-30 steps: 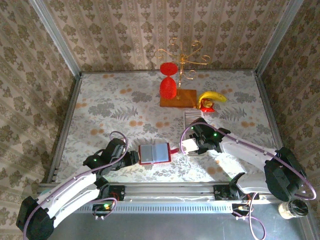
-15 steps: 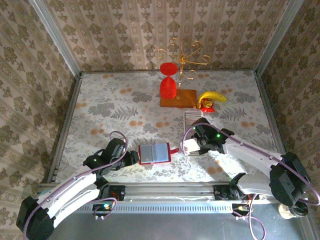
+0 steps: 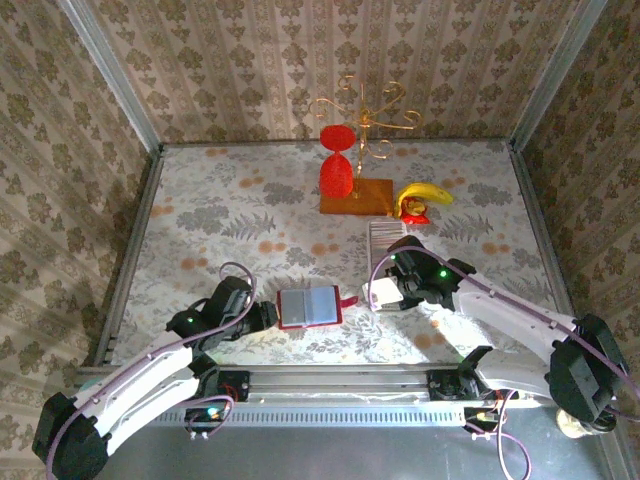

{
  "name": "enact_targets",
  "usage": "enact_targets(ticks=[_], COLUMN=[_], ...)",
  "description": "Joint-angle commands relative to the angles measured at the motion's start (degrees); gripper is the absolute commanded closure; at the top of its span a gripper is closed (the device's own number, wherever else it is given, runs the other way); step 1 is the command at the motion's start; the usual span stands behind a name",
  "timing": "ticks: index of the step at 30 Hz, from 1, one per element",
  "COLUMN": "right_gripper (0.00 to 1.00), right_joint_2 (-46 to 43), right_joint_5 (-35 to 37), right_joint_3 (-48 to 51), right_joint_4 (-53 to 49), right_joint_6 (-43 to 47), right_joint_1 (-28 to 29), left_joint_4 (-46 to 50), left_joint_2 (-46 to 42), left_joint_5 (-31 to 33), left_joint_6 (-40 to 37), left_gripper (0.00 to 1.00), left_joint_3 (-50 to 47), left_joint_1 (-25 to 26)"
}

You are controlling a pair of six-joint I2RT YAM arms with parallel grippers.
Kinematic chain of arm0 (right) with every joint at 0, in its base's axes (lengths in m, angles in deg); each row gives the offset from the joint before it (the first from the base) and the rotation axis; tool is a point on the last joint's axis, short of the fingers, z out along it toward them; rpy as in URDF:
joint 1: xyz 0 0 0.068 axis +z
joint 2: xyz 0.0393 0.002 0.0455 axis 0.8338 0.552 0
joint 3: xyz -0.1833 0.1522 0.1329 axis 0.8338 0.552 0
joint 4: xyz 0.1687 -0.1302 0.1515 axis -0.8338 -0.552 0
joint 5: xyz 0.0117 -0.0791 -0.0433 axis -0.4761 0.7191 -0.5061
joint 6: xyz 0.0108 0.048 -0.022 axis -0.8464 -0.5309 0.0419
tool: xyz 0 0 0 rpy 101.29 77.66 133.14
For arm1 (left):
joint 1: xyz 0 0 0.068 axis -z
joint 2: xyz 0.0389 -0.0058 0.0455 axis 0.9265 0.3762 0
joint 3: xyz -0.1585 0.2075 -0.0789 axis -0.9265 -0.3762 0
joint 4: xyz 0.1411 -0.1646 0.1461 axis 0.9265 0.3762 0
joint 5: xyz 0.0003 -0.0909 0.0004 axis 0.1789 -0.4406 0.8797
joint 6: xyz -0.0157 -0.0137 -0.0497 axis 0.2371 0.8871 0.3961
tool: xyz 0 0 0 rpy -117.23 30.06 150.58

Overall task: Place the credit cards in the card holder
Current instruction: Pick up the credit card from the storage box.

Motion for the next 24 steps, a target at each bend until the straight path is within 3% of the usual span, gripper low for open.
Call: enact_targets(ticks=[1,9,17,19,24], right_gripper=[0.89,0.99,1.00,1.00,1.00], right_joint_2=[-2.9,-8.8,-16.4,-18.0,-17.5], right_joint_5=[-0.7,-6.3,-6.3,-5.4,-3.7], right_joint_3=[-0.9,-2.8,-2.7,-3.7,-8.5], right_joint_4=[-3.2,-13.8,-13.4,-10.5,-2.2], right_joint_6=[-1.5,-12.4,-24.3,-31.0,-59.4], right_joint_1=[0.0,2.3,5.2,6.1,7.1], left_joint_4=[-0.6,-0.4,0.3,0.9,1.8], left_joint_2=[-0.4,-0.5,-0.6,-1.0,-2.3], left_joint_5=[-0.8,-0.2,0.1,0.8,1.1], left_joint_6=[0.8,0.5,0.4,0.4,0.8], left_gripper=[0.56,0.56,0.58,0.58,0.58], left_joint_3=[-0.6,-0.6,-0.2,0.0,0.2], left_joint_1=[-0.4,-0.5,-0.5,-0.6,-0.9])
